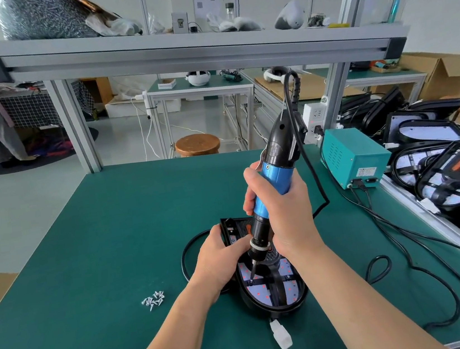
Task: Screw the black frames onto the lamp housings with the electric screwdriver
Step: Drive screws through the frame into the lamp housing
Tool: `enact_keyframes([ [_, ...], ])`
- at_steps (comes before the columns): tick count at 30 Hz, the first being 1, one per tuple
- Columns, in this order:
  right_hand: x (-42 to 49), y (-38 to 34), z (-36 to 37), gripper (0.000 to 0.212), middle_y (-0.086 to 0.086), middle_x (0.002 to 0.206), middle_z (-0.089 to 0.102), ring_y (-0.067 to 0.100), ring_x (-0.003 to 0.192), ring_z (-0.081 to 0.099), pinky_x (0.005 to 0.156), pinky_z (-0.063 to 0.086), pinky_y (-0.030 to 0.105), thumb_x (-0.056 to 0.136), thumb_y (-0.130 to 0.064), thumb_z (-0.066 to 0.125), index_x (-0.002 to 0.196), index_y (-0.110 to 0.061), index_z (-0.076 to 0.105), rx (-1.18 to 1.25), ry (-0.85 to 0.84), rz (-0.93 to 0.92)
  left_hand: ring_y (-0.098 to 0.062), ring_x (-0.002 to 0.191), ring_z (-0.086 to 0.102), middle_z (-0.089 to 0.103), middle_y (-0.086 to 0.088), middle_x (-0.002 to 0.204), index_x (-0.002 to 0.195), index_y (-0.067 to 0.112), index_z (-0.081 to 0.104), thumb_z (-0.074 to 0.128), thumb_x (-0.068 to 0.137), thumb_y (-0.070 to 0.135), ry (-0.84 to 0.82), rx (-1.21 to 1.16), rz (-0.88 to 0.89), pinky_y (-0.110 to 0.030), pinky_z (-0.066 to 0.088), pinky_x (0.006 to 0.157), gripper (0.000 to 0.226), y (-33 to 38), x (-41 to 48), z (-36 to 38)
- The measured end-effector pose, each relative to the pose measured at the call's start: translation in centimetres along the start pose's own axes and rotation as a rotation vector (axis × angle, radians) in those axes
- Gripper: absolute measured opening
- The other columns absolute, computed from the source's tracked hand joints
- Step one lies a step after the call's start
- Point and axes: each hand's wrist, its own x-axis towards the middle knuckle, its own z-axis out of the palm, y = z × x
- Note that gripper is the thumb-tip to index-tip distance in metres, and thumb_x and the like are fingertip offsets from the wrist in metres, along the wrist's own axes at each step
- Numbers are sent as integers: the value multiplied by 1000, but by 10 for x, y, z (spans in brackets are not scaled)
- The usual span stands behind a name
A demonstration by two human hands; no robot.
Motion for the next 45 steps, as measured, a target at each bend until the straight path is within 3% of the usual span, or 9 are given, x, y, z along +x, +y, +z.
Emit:
enact_keyframes([
  [7, -7, -1, 1, 28, 6, 60, 58, 18, 54, 57, 58, 51, 22, 81, -26, 74, 105, -19, 60, -43, -37, -27, -18, 93, 69, 74, 4, 94, 100, 21, 62, 71, 50, 57, 2, 2, -6, -47, 55, 93, 62, 1, -2, -1],
  [23, -12, -2, 3, 25, 5, 57, 59, 16, 53, 56, 60, 49, 17, 83, -20, 70, 105, -17, 58, -70, -58, -39, -20, 94, 67, 72, 2, 96, 98, 22, 61, 65, 55, 53, 34, 22, -41, -49, 54, 94, 53, 3, -5, 1],
  [35, -12, -2, 2, 27, 6, 57, 58, 16, 53, 56, 60, 50, 20, 82, -20, 69, 106, -17, 57, -55, -48, -26, -24, 95, 68, 73, 0, 96, 99, 22, 60, 65, 58, 48, 33, 29, -55, -52, 53, 94, 49, 4, -5, 2],
  [41, -17, -5, 5, 23, 4, 57, 56, 17, 53, 54, 61, 49, 18, 83, -16, 69, 103, -19, 58, -66, -83, -16, -24, 97, 68, 72, -1, 98, 99, 22, 58, 60, 46, 60, 9, 59, -83, -50, 54, 93, 65, 8, -6, 1],
  [45, -17, -6, 8, 22, 5, 56, 55, 17, 51, 53, 60, 48, 18, 84, -12, 69, 102, -16, 58, -78, -84, -14, -22, 97, 66, 70, 0, 98, 98, 23, 56, 59, 50, 59, 6, 65, -100, -47, 55, 91, 60, 8, -6, 1],
])
